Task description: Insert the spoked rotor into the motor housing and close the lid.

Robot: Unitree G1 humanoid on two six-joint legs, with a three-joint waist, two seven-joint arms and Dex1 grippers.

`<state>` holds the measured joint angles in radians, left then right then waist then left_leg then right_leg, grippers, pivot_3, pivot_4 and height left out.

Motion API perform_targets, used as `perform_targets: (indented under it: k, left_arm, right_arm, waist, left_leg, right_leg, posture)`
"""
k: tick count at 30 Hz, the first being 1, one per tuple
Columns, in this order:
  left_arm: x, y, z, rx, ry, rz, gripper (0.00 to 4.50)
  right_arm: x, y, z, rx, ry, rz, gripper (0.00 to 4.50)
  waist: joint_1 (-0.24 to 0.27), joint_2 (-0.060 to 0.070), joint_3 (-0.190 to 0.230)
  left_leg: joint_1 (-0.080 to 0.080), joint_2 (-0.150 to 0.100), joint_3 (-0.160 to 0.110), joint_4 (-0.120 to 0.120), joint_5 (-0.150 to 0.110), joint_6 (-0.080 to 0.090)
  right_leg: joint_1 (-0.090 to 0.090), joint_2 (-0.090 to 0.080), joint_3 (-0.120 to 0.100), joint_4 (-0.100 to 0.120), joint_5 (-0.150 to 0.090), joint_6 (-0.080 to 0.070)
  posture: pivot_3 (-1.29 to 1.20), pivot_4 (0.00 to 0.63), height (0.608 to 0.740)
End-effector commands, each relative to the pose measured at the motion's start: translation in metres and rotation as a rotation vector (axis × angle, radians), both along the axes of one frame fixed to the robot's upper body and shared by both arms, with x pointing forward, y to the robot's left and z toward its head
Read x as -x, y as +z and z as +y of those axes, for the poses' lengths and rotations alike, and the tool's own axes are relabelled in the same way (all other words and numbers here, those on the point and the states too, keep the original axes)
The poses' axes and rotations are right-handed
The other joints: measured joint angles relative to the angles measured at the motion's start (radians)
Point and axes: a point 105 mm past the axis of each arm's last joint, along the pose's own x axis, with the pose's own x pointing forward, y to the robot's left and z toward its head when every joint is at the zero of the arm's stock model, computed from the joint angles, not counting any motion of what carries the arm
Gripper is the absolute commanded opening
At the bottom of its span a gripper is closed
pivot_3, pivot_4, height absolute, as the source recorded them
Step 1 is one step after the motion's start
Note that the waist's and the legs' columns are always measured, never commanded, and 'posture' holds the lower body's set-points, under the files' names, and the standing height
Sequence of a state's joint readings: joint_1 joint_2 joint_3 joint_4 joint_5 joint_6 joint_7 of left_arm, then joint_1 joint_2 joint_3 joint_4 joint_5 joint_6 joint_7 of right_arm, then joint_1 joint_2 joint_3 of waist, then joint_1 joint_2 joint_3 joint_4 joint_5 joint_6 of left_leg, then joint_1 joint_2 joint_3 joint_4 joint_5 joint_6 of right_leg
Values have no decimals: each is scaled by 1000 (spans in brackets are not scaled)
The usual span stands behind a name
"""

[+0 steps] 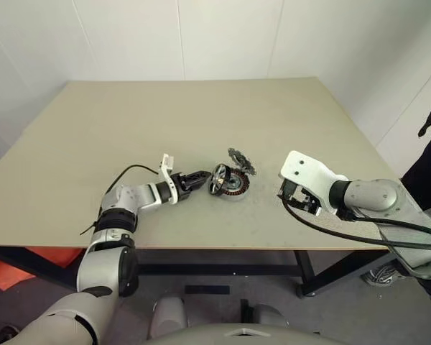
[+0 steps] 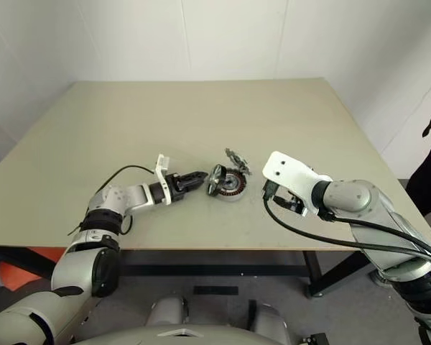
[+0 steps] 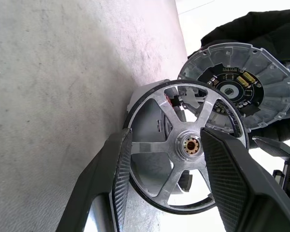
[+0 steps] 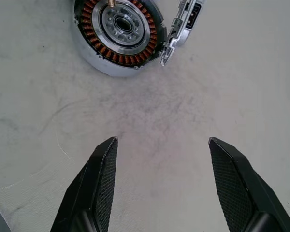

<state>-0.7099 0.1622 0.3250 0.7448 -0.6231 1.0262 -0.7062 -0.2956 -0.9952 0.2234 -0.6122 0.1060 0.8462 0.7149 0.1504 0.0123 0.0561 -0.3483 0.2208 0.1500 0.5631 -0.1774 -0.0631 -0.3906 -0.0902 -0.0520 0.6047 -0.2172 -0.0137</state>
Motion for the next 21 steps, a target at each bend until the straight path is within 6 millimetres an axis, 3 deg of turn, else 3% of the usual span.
perform_targets:
  k: [1, 16, 21]
  left_arm:
    - [-6, 11, 1, 20, 13, -37, 2397]
    - [-7, 6, 15, 13, 65, -36, 2397]
    - [-6, 4, 16, 10, 73, -34, 2432]
  right_arm:
    - [-11, 23, 10, 59, 74, -117, 3390]
    - [-40, 51, 69, 57, 289, -265, 3390]
    - [-45, 57, 93, 35, 352, -291, 2123]
  waist:
    - [-1, 0, 0]
    - [-8, 0, 0]
    - [-15, 0, 0]
  left_leg:
    - [0, 0, 0, 0, 0, 0]
    - [-1, 0, 0, 2, 0, 0]
    - [-1, 0, 0, 3, 0, 0]
  right_leg:
    - [0, 0, 0, 0, 0, 0]
    - [-3, 0, 0, 2, 5, -8]
    - [-3, 0, 0, 2, 5, -8]
  posture:
    - [0, 0, 740]
    - [0, 0, 740]
    - [0, 0, 740]
